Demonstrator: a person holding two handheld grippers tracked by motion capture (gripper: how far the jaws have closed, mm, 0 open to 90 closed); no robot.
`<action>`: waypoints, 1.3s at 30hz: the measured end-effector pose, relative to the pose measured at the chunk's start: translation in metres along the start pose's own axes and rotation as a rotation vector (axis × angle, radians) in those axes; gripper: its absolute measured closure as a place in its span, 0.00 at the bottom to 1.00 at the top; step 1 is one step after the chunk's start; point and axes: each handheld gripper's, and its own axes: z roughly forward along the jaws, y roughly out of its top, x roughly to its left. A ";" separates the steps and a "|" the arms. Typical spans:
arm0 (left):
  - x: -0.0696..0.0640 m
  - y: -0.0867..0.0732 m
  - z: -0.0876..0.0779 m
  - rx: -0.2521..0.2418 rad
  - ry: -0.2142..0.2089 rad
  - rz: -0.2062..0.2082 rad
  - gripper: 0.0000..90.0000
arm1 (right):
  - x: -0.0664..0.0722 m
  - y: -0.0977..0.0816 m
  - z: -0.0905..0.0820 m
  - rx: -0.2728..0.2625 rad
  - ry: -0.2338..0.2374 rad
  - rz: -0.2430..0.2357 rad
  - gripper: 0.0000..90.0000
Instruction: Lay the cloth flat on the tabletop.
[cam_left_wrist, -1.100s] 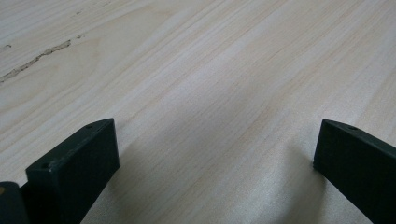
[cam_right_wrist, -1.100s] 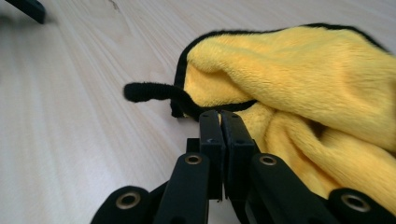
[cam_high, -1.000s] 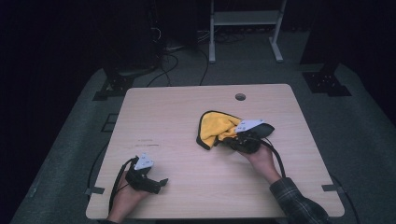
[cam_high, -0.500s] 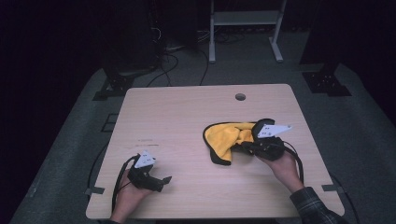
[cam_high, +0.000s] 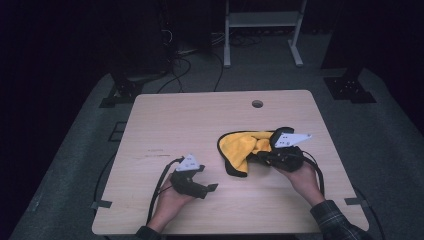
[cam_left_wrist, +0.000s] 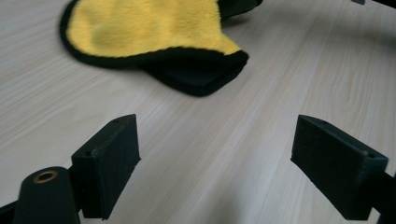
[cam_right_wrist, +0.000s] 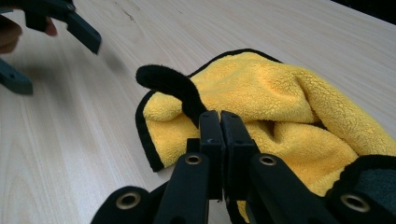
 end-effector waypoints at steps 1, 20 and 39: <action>-0.001 0.003 0.006 0.002 -0.008 0.007 0.22 | 0.000 0.000 0.000 -0.001 0.001 0.001 0.97; 0.002 0.036 0.072 0.019 -0.003 -0.044 0.48 | 0.002 0.003 -0.002 -0.017 0.005 -0.015 0.97; 0.037 0.054 0.011 -0.080 0.076 0.009 0.96 | -0.007 0.003 -0.018 -0.061 -0.032 -0.005 0.97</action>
